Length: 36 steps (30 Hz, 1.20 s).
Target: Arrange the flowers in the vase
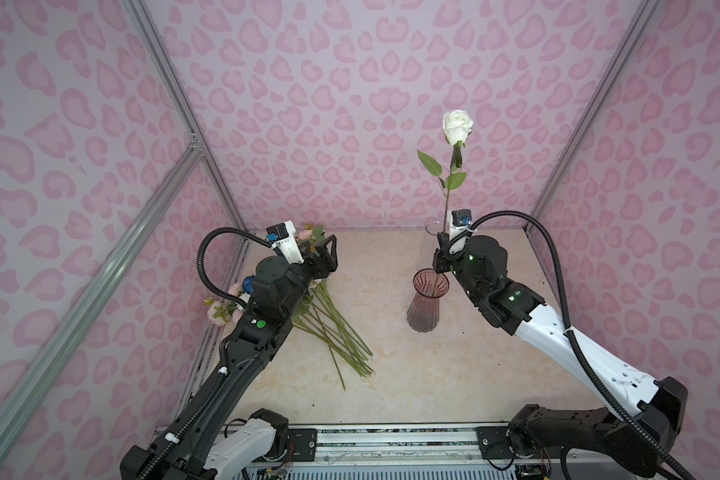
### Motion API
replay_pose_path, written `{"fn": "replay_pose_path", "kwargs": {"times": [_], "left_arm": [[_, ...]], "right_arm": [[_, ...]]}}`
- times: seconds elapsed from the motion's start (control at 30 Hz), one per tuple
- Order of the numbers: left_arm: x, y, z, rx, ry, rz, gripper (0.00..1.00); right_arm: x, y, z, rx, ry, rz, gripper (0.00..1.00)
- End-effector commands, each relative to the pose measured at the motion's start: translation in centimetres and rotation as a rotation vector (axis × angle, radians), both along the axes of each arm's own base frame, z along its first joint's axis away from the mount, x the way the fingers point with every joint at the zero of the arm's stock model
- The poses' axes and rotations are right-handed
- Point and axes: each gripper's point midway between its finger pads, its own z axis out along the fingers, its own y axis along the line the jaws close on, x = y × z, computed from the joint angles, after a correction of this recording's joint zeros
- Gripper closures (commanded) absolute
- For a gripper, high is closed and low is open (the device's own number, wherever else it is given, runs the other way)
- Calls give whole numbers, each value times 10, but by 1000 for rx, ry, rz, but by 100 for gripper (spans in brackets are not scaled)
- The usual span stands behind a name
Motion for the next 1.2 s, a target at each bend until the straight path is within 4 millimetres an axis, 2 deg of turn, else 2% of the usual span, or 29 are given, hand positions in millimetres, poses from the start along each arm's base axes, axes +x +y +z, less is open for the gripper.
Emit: {"fn": "replay_pose_path", "kwargs": {"times": [0.0, 0.2, 0.33, 0.43, 0.63, 0.77, 1.17], "left_arm": [[0, -3, 8, -18, -15, -19, 17], [1, -2, 7, -21, -11, -13, 17], [2, -1, 6, -20, -8, -10, 17], [3, -1, 5, -19, -4, -11, 17], [5, -1, 3, -23, 6, -10, 17], [6, -1, 2, -23, 8, -9, 17], [12, 1, -7, -13, 39, 7, 17]], "right_arm": [[1, 3, -11, 64, 11, -2, 98], [3, 10, -54, 41, 111, 15, 94], [1, 14, -72, 42, 161, 22, 93], [-3, 18, -80, 29, 187, 40, 88], [-9, 16, -78, 20, 206, 43, 77], [-14, 13, -73, 23, 200, 44, 75], [-25, 4, -39, 66, 126, 41, 67]]}}
